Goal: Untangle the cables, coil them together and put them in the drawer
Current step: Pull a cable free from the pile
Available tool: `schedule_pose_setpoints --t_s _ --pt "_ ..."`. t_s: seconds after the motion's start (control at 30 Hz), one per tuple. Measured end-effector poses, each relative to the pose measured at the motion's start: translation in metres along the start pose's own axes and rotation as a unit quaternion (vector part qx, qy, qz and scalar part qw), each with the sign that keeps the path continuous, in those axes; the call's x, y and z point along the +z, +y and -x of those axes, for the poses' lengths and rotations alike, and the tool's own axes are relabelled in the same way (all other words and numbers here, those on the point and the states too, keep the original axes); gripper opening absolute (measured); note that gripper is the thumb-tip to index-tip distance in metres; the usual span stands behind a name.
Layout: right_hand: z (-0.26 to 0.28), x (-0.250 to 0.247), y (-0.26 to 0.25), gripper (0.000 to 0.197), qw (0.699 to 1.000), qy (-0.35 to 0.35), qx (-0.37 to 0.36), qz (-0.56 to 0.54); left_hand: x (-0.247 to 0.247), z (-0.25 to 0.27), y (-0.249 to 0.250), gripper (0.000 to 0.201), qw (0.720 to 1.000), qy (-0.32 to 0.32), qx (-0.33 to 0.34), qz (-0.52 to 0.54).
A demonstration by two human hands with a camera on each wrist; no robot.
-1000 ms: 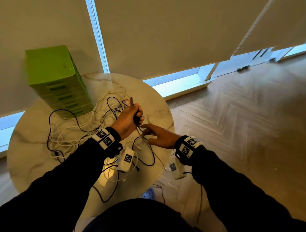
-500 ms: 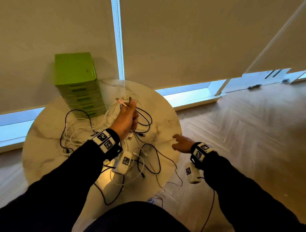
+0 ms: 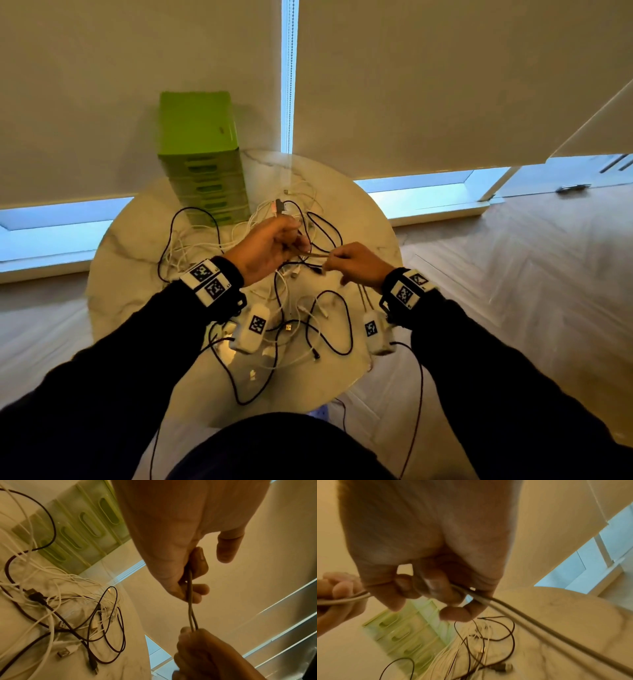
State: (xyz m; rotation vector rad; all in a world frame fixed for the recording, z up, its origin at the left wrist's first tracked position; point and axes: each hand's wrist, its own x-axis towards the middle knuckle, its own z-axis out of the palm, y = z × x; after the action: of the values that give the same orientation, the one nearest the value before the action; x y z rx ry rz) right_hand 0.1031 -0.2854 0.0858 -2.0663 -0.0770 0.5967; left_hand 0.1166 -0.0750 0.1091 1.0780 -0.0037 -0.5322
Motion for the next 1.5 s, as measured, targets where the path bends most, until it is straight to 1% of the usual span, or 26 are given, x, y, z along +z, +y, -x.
schedule_pose_setpoints --t_s 0.03,0.1,0.17,0.2,0.27,0.33,0.37,0.47,0.53,0.57,0.63,0.7,0.77,0.83,0.87,0.9,0.97,1.0,1.07,1.13,1.2,1.27,1.3,1.37,1.43,1.5 --pt "-0.006 -0.006 -0.001 0.03 0.999 0.038 -0.018 0.03 -0.002 0.0 -0.001 0.029 1.0 0.014 0.009 -0.004" --pt "-0.016 -0.012 -0.002 0.037 0.991 0.06 -0.054 0.11 0.0 -0.003 -0.001 0.031 0.999 0.037 0.037 0.015" --pt "-0.019 -0.002 -0.004 0.035 0.98 0.016 -0.074 0.185 0.004 -0.008 0.002 0.031 0.994 0.069 0.057 0.058" --pt "-0.016 0.007 -0.004 0.033 0.978 -0.018 -0.078 0.193 0.004 -0.01 0.004 0.031 0.991 0.086 0.058 0.082" --pt "-0.009 0.029 -0.003 0.032 0.981 -0.08 -0.072 0.164 0.002 -0.011 0.005 0.031 0.988 0.096 0.059 0.105" --pt "-0.005 0.049 -0.001 0.047 0.98 -0.114 -0.071 0.146 -0.005 -0.012 0.0 0.03 0.99 0.099 0.064 0.083" --pt "-0.004 0.056 0.002 0.05 0.979 -0.129 -0.068 0.144 -0.008 -0.012 -0.004 0.029 0.99 0.105 0.065 0.064" --pt "-0.001 0.064 0.008 0.047 0.972 -0.18 -0.052 0.141 -0.017 -0.012 -0.019 0.031 0.989 0.128 0.065 0.023" --pt "-0.004 0.059 0.01 0.049 0.97 -0.215 -0.035 0.107 -0.025 -0.012 -0.028 0.037 0.988 0.143 0.051 0.001" --pt "-0.008 0.053 0.012 0.052 0.971 -0.217 -0.023 0.096 -0.028 -0.013 -0.031 0.04 0.987 0.153 0.042 -0.013" --pt "-0.025 0.036 0.021 0.052 0.978 -0.183 -0.016 0.098 -0.035 -0.017 -0.036 0.044 0.984 0.176 0.026 -0.033" --pt "-0.049 0.019 0.031 0.034 0.976 -0.125 -0.051 0.17 -0.039 -0.022 -0.039 0.044 0.979 0.198 0.016 -0.039" --pt "-0.074 0.009 0.039 0.021 0.956 -0.098 -0.076 0.266 -0.041 -0.026 -0.042 0.043 0.978 0.205 0.011 -0.047" --pt "-0.103 0.007 0.044 0.023 0.936 -0.102 -0.075 0.329 -0.043 -0.029 -0.048 0.041 0.976 0.208 0.004 -0.056" --pt "-0.119 0.01 0.046 0.025 0.919 -0.113 -0.09 0.366 -0.045 -0.03 -0.051 0.041 0.975 0.213 0.001 -0.06" --pt "-0.131 0.011 0.046 0.026 0.899 -0.121 -0.109 0.406 -0.045 -0.03 -0.054 0.04 0.974 0.215 -0.002 -0.066" --pt "-0.157 0.014 0.045 0.029 0.847 -0.133 -0.162 0.488 -0.048 -0.03 -0.059 0.039 0.972 0.224 -0.006 -0.077" --pt "-0.169 0.013 0.044 0.033 0.825 -0.126 -0.189 0.517 -0.048 -0.029 -0.061 0.039 0.97 0.227 -0.009 -0.084" --pt "-0.192 0.012 0.042 0.036 0.798 -0.117 -0.216 0.551 -0.051 -0.027 -0.066 0.038 0.966 0.238 -0.015 -0.098" --pt "-0.208 0.017 0.042 0.032 0.777 -0.136 -0.23 0.57 -0.055 -0.023 -0.071 0.038 0.962 0.252 -0.021 -0.104" --pt "-0.213 0.023 0.043 0.025 0.737 -0.167 -0.248 0.606 -0.058 -0.022 -0.075 0.038 0.959 0.262 -0.022 -0.102" --pt "-0.211 0.025 0.046 0.018 0.706 -0.17 -0.274 0.63 -0.061 -0.022 -0.079 0.038 0.958 0.273 -0.02 -0.089" --pt "-0.212 0.023 0.049 0.015 0.697 -0.16 -0.294 0.634 -0.061 -0.022 -0.081 0.037 0.957 0.279 -0.019 -0.082" --pt "-0.214 0.011 0.05 0.013 0.702 -0.121 -0.333 0.618 -0.061 -0.023 -0.082 0.037 0.955 0.286 -0.016 -0.079" --pt "-0.221 -0.002 0.047 0.014 0.726 -0.063 -0.367 0.578 -0.061 -0.025 -0.084 0.037 0.952 0.293 -0.014 -0.083" --pt "-0.228 -0.017 0.035 0.011 0.747 -0.018 -0.371 0.551 -0.061 -0.028 -0.085 0.036 0.95 0.298 -0.013 -0.089"
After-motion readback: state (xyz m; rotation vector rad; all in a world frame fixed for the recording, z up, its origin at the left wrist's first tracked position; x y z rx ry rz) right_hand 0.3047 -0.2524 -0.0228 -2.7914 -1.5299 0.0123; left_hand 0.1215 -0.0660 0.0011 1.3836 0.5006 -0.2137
